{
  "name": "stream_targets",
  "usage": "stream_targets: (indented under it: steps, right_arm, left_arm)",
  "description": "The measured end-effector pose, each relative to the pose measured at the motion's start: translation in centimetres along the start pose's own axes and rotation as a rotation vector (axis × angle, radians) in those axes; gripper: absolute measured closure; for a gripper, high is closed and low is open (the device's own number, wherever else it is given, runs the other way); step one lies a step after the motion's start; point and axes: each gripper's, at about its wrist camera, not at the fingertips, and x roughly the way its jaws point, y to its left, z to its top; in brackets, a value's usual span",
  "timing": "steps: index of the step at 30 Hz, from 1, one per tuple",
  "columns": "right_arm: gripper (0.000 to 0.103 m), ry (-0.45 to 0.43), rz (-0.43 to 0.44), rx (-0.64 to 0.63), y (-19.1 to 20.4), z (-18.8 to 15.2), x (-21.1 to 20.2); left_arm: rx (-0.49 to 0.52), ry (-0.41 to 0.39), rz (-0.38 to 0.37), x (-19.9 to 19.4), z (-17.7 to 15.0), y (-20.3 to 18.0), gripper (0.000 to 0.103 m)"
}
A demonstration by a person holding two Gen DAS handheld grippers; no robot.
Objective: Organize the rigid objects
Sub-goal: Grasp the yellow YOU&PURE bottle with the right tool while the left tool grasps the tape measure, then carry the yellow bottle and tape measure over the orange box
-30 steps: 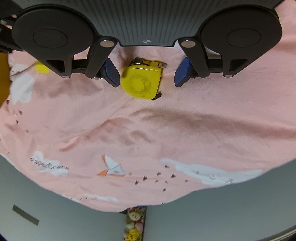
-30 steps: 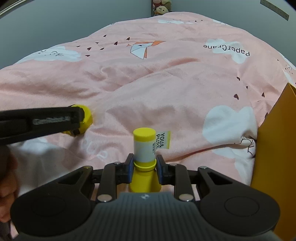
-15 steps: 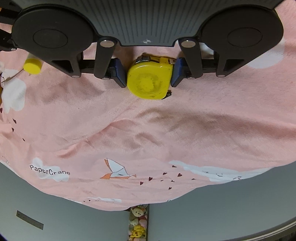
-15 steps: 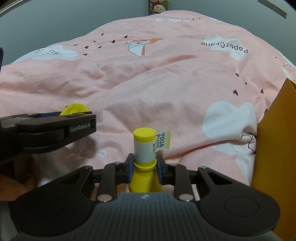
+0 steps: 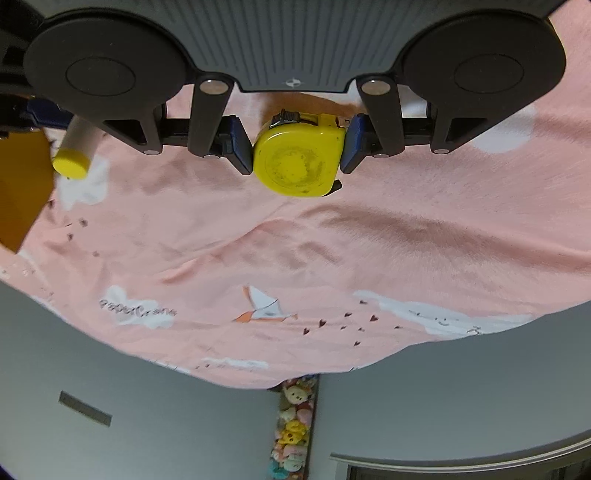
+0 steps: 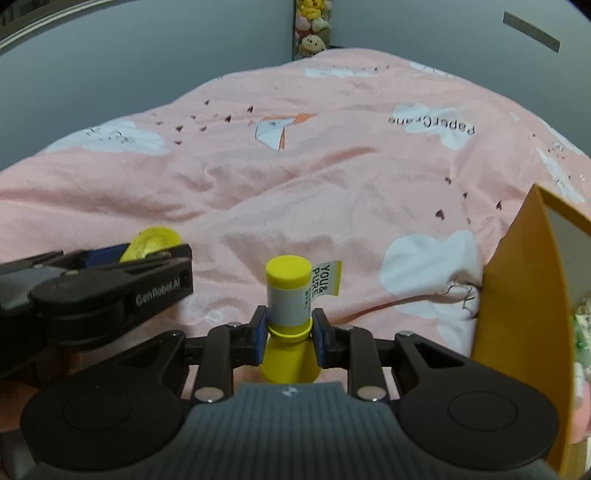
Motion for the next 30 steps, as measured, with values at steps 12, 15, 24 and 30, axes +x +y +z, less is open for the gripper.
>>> stream_targets:
  steps: [12, 15, 24, 30]
  right_arm:
    - [0.08, -0.137, -0.026, 0.056, -2.1, 0.8, -6.2]
    - [0.08, -0.176, -0.04, 0.086, -3.4, 0.8, -8.3]
    - [0.079, -0.234, -0.113, 0.18, -9.6, -0.8, -14.3]
    - [0.079, -0.152, -0.202, 0.188, -14.3, -2.7, -16.4]
  left_arm:
    - [0.03, -0.086, -0.145, -5.6, 1.8, -2.8, 0.044]
    - [0.054, -0.106, -0.196, -7.0, 2.1, -4.2, 0.044]
    - [0.169, -0.089, -0.377, -9.6, 2.2, -9.6, 0.044]
    - [0.282, -0.058, -0.517, -10.2, 1.3, -14.2, 0.044]
